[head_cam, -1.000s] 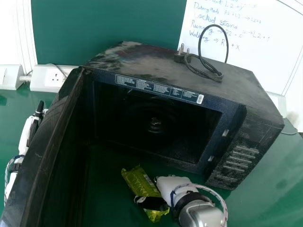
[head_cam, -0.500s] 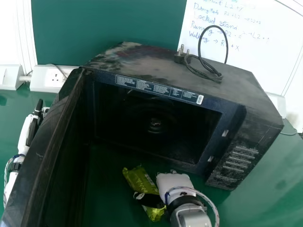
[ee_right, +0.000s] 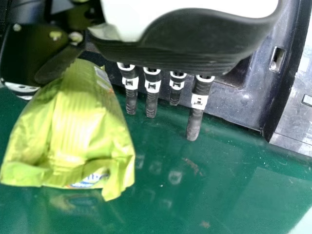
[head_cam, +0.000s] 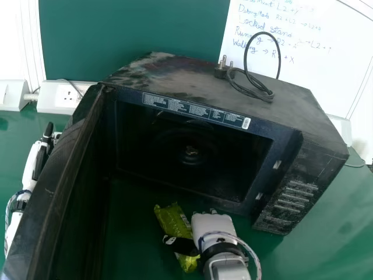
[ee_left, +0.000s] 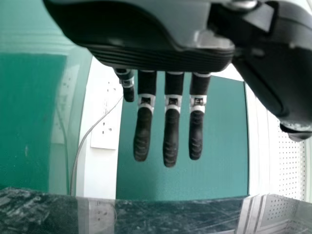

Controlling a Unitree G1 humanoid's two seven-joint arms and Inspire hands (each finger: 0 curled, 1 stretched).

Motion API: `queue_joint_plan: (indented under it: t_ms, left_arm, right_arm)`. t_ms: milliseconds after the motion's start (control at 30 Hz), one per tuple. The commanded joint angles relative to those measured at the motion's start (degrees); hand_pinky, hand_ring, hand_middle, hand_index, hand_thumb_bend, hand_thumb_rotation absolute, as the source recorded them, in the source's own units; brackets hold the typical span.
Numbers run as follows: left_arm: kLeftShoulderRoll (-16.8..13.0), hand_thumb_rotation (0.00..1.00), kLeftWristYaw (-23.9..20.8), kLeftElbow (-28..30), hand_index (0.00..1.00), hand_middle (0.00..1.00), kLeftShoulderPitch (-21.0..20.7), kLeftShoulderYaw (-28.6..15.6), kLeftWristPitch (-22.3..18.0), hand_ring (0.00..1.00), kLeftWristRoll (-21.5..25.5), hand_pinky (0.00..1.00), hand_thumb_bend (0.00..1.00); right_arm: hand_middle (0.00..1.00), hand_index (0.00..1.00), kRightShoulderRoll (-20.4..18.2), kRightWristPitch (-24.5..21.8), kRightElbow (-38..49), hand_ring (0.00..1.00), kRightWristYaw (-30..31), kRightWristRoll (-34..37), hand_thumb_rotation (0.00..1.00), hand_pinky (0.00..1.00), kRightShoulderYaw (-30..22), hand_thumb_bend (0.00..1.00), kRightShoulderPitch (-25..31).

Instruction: Put biscuit inside oven

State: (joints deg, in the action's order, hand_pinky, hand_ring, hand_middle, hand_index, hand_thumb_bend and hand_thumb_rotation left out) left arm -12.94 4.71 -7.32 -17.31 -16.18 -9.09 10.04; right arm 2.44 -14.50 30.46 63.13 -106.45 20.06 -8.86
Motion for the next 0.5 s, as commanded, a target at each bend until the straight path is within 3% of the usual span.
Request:
queue_joint_plan:
  t_ms: [0,300,367,400,467]
  left_arm:
    - [0.1,0.06,-0.1,0.6,0.49,0.42,0.6,0.1,0.4,0.33,0.1,0.28,0.52]
    - [0.0,0.06,-0.1,0.8,0.49,0.42,0.6,0.2,0.5,0.33,-0.1,0.28,0.52]
    - [0.1,0.06,0.0,0.9,0.49,0.42,0.7,0.1,0.5,0.33,0.2,0.28,0.52]
    - [0.1,0.06,0.0,1.0,0.49,0.42,0.7,0.1,0.6,0.34,0.2,0.28,0.52]
    - [0.1,0.06,0.0,0.9,0.49,0.42,0.6,0.2,0.5,0.34,0.0,0.28,0.52]
  right_arm:
    - [0.92,0.91,0.1,1.4,-1.1,0.83,1.9,0.4,0.50,0.68,0.5,0.92,2.5]
    - [0.90,0.91,-0.3,5.0,1.4,0.81,4.4,-2.0,0.52,0.67,2.0,0.90,3.7]
    - [0.85,0.89,-0.2,6.3,1.7,0.74,5.7,-2.8,0.51,0.59,2.6,0.91,3.3]
    - [0.76,0.87,0.2,7.4,1.9,0.64,6.8,-2.8,0.51,0.50,2.8,0.90,3.0]
    - [0.64,0.81,0.7,9.1,2.3,0.54,8.8,-1.6,0.50,0.43,2.9,0.86,2.6]
